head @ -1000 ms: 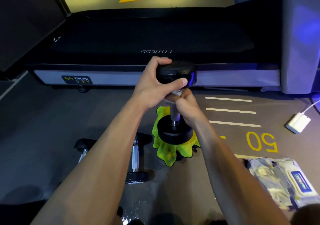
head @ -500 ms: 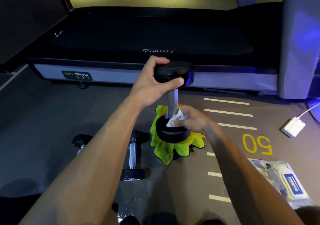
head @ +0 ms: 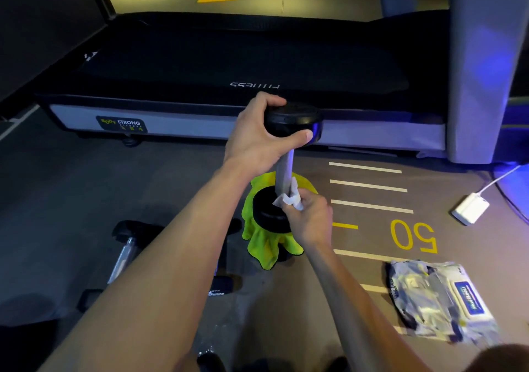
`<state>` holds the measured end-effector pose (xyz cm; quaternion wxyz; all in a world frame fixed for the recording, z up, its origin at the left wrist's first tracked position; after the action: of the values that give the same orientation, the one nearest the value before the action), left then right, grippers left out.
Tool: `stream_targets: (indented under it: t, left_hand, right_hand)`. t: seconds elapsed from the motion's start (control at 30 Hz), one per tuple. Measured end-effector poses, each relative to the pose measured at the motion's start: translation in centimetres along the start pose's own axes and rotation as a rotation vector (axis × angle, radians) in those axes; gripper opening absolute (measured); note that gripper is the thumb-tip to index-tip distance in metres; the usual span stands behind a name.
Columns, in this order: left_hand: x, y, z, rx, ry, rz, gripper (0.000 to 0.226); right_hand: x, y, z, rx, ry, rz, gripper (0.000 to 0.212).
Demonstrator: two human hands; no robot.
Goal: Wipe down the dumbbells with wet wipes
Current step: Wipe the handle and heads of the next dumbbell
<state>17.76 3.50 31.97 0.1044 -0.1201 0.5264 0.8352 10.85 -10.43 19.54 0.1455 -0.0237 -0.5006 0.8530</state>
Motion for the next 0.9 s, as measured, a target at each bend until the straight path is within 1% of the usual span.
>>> stream_targets:
  t: [0.07, 0.1, 0.13, 0.17, 0.23, 0.3, 0.33, 0.37, 0.43, 0.5, 0.57, 0.63, 0.67, 0.7, 0.73, 0.77, 0.8, 0.83, 0.9]
  left_hand:
    - [0.1, 0.0, 0.1, -0.016, 0.013, 0.009, 0.067]
    - [0.1, 0.0, 0.2, -0.015, 0.007, 0.011, 0.066]
    - [0.1, 0.1, 0.3, -0.006, -0.006, 0.010, 0.067]
    - [0.0, 0.1, 0.4, 0.007, -0.024, 0.007, 0.067]
    - [0.0, 0.2, 0.5, 0.032, -0.057, -0.004, 0.068]
    - [0.1, 0.3, 0.4, 0.042, -0.069, -0.013, 0.070]
    - [0.1, 0.3, 0.4, 0.043, -0.068, -0.015, 0.071]
    - [0.1, 0.2, 0.4, 0.043, -0.063, -0.014, 0.070]
    - [0.1, 0.1, 0.4, 0.037, -0.042, -0.001, 0.068]
    - [0.1, 0.0, 0.5, 0.035, -0.024, 0.012, 0.066]
    - [0.2, 0.0, 0.5, 0.041, -0.032, 0.008, 0.065]
    - [0.4, 0.1, 0.4, 0.032, -0.041, -0.007, 0.066]
    - [0.5, 0.2, 0.4, 0.024, -0.043, -0.015, 0.067]
    - [0.5, 0.2, 0.4, 0.020, -0.044, -0.021, 0.067]
    - [0.5, 0.2, 0.4, 0.016, -0.044, -0.022, 0.067]
    - [0.5, 0.2, 0.4, 0.014, -0.044, -0.020, 0.067]
    - [0.6, 0.2, 0.5, 0.013, -0.044, -0.019, 0.067]
    - [0.6, 0.2, 0.5, 0.016, -0.043, -0.018, 0.067]
    - [0.6, 0.1, 0.5, 0.026, -0.039, -0.017, 0.069]
  right_hand:
    - [0.0, -0.3, 0.3, -0.036, 0.018, 0.005, 0.006]
    - [-0.4, -0.3, 0.4, -0.063, -0.006, -0.003, 0.004]
    - [-1.1, -0.2, 0.5, -0.069, -0.056, -0.019, 0.008]
    - [-1.9, 0.1, 0.5, -0.052, -0.131, -0.031, 0.014]
    - [-3.5, 0.4, 0.7, -0.071, -0.364, -0.020, 0.025]
    - [-4.7, 0.7, 1.0, -0.190, -0.606, -0.019, 0.021]
    - [-5.2, 0.8, 1.1, -0.216, -0.668, -0.028, 0.015]
    - [-5.4, 1.0, 1.2, -0.235, -0.692, -0.035, 0.010]
    - [-5.1, 1.2, 1.1, -0.248, -0.617, -0.036, 0.006]
    - [-4.0, 1.5, 1.2, -0.188, -0.425, -0.017, 0.009]
    - [-2.8, 0.8, 2.2, 0.001, -0.266, 0.022, 0.010]
    - [-2.1, -1.1, 3.6, 0.144, -0.166, 0.089, 0.020]
    - [-2.2, -1.8, 4.4, 0.167, -0.097, 0.106, 0.017]
    - [-2.4, -2.4, 5.0, 0.204, -0.012, 0.111, 0.008]
    - [-2.7, -2.7, 5.4, 0.279, 0.081, 0.112, 0.007]
    - [-2.7, -3.0, 5.4, 0.393, 0.140, 0.096, 0.013]
    - [-2.7, -2.9, 4.9, 0.499, 0.137, 0.077, 0.016]
    - [-2.5, -2.6, 4.0, 0.563, 0.061, 0.058, 0.017]
    - [-1.2, -2.0, 1.9, 0.595, -0.116, 0.087, 0.019]
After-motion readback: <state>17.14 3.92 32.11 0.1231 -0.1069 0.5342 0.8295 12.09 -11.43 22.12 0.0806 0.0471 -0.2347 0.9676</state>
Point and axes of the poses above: each hand's wrist, its own x-axis away from the middle knuckle, its own z-axis out of the back of the hand, y = z × x, the point moved 4 cm from there along -x, towards the middle knuckle, and after that the axes turned 6 degrees about -z, right-handed, at the moved point
